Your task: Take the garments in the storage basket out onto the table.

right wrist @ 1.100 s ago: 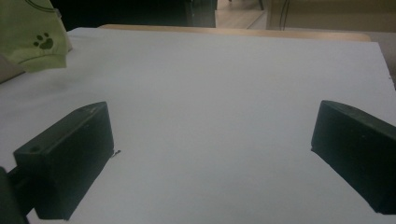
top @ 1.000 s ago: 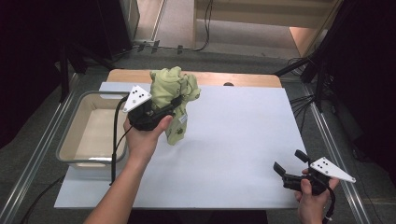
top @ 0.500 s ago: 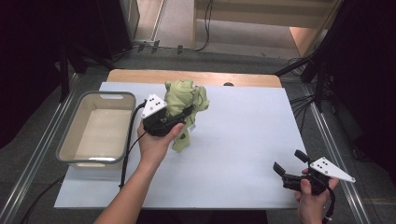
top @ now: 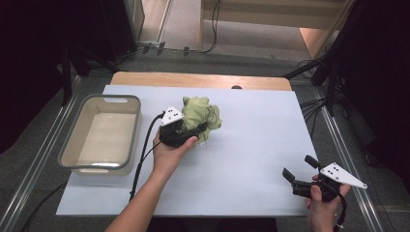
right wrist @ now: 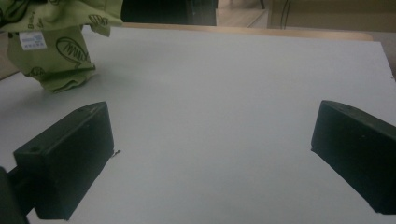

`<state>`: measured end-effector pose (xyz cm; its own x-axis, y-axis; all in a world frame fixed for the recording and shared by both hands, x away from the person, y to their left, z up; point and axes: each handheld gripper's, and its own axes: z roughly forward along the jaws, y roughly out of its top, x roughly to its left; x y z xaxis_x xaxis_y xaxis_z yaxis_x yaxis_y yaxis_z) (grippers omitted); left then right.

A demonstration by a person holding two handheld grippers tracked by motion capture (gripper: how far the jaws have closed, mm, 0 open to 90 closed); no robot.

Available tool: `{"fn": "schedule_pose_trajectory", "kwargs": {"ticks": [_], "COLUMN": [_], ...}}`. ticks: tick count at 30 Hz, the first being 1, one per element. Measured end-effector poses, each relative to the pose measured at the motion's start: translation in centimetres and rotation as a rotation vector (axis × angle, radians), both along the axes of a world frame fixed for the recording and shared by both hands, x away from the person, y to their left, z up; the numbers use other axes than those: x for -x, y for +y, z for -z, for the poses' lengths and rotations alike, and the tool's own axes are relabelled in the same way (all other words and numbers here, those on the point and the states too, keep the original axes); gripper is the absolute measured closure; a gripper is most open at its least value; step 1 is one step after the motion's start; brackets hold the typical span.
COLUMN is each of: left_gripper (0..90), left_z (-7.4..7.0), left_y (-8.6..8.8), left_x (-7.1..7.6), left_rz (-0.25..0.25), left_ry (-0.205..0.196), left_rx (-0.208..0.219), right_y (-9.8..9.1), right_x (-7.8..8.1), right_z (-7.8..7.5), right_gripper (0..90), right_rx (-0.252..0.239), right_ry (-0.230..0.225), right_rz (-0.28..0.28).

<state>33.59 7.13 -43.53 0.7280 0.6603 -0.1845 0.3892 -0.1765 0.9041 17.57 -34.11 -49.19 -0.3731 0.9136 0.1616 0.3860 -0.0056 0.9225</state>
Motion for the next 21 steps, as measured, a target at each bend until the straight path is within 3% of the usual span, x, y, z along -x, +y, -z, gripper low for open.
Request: {"fn": "schedule_pose_trajectory", "kwargs": {"ticks": [15, 21], "left_gripper": [38.5, 31.9], "left_z": [4.1, 4.6], "left_y": [-2.1, -2.7], "left_x": [-0.3, -0.2], "left_rz": [0.029, 0.053], "left_ry": [0.113, 0.136], "left_rx": [-0.087, -0.097], "right_y": [0.1, 0.1], "right_x": [-0.1, -0.1], "right_z": [0.1, 0.1], "right_gripper": [0.0, 0.0], "right_rx": [0.006, 0.005], "right_ry": [0.0, 0.002], "right_rz": [-0.005, -0.004]}}
